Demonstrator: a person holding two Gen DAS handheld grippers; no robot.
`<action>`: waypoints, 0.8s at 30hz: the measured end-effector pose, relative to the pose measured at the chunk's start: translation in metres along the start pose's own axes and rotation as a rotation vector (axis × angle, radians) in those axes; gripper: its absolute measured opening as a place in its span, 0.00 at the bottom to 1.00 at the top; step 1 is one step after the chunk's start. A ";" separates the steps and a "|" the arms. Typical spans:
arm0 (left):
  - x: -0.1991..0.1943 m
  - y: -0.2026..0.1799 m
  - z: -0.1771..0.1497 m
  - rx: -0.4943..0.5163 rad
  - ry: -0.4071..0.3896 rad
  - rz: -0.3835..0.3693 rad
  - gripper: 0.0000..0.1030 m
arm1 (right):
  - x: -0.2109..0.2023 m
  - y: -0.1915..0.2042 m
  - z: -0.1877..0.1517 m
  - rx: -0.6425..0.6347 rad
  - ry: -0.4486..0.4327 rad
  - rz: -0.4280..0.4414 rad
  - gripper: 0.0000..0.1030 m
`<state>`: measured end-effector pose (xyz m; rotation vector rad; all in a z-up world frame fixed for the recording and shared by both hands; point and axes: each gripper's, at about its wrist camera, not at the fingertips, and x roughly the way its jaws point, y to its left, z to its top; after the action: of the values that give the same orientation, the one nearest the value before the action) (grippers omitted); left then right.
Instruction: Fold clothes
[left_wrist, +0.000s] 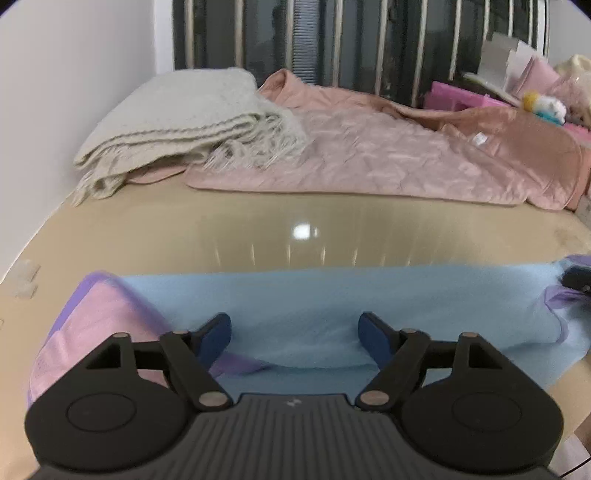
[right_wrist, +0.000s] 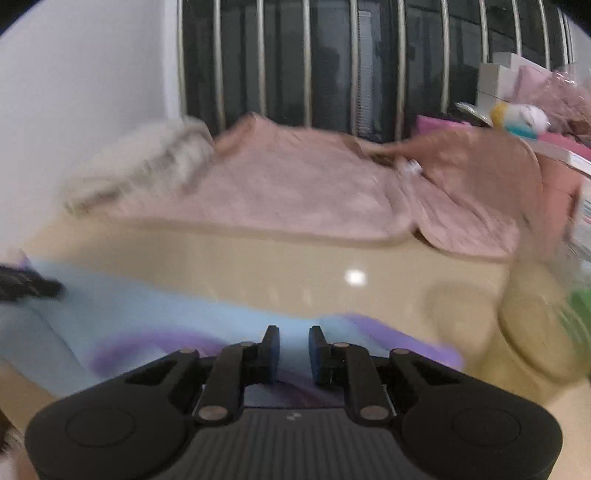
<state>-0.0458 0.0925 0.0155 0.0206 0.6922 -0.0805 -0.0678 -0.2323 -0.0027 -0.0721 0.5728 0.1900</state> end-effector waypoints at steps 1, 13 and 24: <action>-0.001 0.003 -0.002 0.005 -0.003 0.005 0.77 | -0.006 -0.002 -0.007 -0.009 -0.012 -0.021 0.15; -0.007 0.013 -0.009 0.019 -0.028 0.001 0.80 | -0.042 -0.023 -0.061 0.213 -0.206 -0.089 0.40; -0.007 0.014 -0.007 0.005 -0.011 0.001 0.80 | -0.030 -0.004 -0.071 0.069 -0.250 -0.115 0.14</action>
<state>-0.0548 0.1075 0.0145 0.0250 0.6811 -0.0815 -0.1294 -0.2494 -0.0458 -0.0135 0.3246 0.0656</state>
